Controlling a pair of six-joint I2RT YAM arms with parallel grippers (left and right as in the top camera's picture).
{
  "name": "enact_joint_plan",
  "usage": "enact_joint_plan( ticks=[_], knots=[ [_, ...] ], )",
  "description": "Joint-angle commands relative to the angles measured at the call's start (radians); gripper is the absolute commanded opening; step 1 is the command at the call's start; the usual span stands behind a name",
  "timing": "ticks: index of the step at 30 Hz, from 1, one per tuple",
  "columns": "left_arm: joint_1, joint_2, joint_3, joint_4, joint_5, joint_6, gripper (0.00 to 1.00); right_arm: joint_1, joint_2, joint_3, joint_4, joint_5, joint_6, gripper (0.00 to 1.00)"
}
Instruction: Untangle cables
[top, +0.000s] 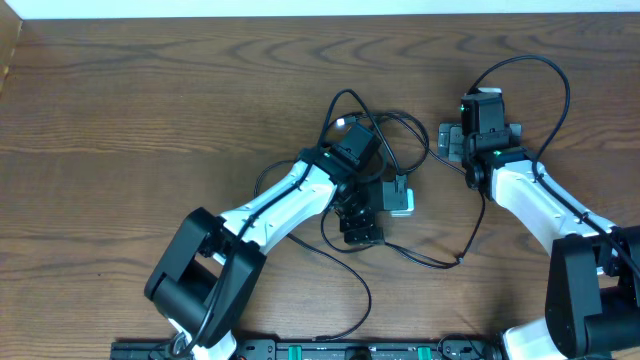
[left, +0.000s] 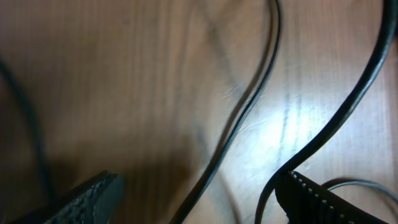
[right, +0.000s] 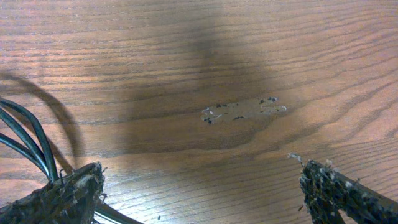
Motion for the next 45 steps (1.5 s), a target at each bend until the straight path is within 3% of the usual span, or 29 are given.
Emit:
enact_joint_plan(
  ticks=[1,8,17,27,36,37,38,40,41,45],
  knots=[
    [-0.001,0.008,-0.004,-0.007,0.123,0.013,0.84,-0.008,-0.014,0.019,-0.003,0.001,-0.008,0.99],
    [-0.004,0.009,-0.004,-0.038,0.13,0.019,0.81,-0.008,-0.014,0.019,-0.008,0.001,-0.008,0.99],
    [-0.006,0.009,-0.004,-0.195,0.163,0.051,0.81,-0.01,-0.014,0.019,-0.02,0.001,-0.008,0.99],
    [-0.023,0.041,-0.005,-0.036,0.163,0.058,0.81,-0.01,-0.014,0.019,-0.03,0.001,-0.008,0.99],
    [-0.033,0.095,-0.005,-0.017,0.163,0.057,0.76,-0.01,-0.014,0.019,-0.03,0.001,-0.008,0.99],
    [-0.033,0.095,-0.005,-0.013,0.163,0.058,0.72,-0.01,-0.014,0.019,-0.03,0.001,-0.008,0.99],
    [-0.033,0.095,-0.005,-0.003,0.162,0.057,0.61,-0.01,-0.014,0.019,-0.031,0.001,-0.008,0.99],
    [-0.031,0.095,-0.005,0.028,0.138,0.057,0.22,-0.01,-0.014,0.019,-0.032,0.001,-0.008,0.99],
    [-0.031,0.094,-0.005,0.042,0.117,0.056,0.11,-0.01,-0.014,0.019,-0.034,0.001,-0.008,0.99],
    [-0.025,0.051,0.026,0.056,0.033,0.031,0.07,-0.01,-0.014,0.019,-0.044,0.001,-0.008,0.99]
  ],
)
